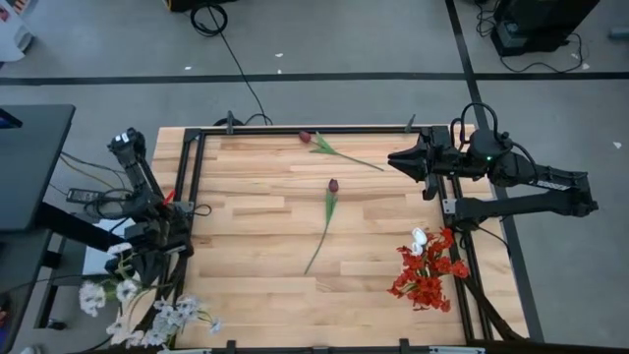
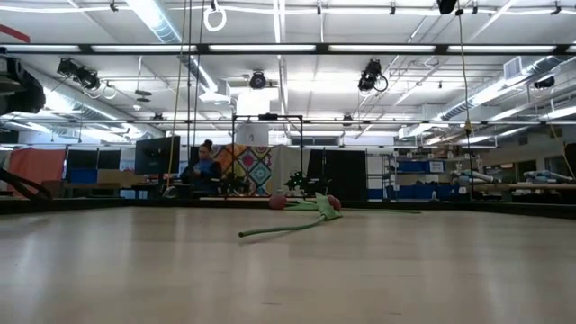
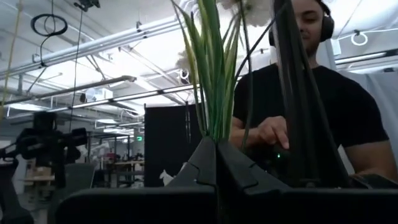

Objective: Sort flowers into vase by color
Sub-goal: Put the white flowers into the transparent vase

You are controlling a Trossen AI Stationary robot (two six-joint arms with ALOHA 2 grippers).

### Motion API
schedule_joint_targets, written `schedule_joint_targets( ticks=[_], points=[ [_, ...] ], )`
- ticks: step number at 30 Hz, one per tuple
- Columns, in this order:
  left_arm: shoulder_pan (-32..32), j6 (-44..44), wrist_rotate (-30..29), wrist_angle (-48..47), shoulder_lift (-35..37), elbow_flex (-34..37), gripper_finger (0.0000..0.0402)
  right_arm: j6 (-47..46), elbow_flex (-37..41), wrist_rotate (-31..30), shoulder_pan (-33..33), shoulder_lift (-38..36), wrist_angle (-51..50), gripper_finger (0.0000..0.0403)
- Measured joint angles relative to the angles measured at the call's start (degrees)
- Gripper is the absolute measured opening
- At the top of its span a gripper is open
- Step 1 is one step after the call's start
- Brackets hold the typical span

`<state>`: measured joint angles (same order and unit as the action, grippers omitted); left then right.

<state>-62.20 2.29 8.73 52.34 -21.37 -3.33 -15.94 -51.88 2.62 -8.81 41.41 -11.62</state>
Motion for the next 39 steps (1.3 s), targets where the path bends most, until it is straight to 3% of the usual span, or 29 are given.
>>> schedule_joint_targets(
  ticks=[6, 24, 31, 39],
  points=[
    [-3.69, -4.02, -4.5, 8.35, -7.53, 0.02, 0.0, 0.0, 0.0, -0.01, 0.01, 0.0, 0.0, 0.0083],
    [-6.33, -6.09, -6.03, 29.3, -29.94, 0.33, 0.0, 0.0, 0.0, -0.01, 0.01, 0.0, 0.0, 0.0083],
    [-6.29, -6.0, -5.99, 36.57, -35.21, 2.86, 0.0, 0.0, 0.0, -0.01, 0.01, 0.02, -0.03, 0.0083],
    [-6.09, -6.17, -7.27, 37.31, -36.43, 2.89, 0.0011, 0.0, 0.0, 0.01, 0.01, 0.02, -0.02, 0.0083]
  ],
)
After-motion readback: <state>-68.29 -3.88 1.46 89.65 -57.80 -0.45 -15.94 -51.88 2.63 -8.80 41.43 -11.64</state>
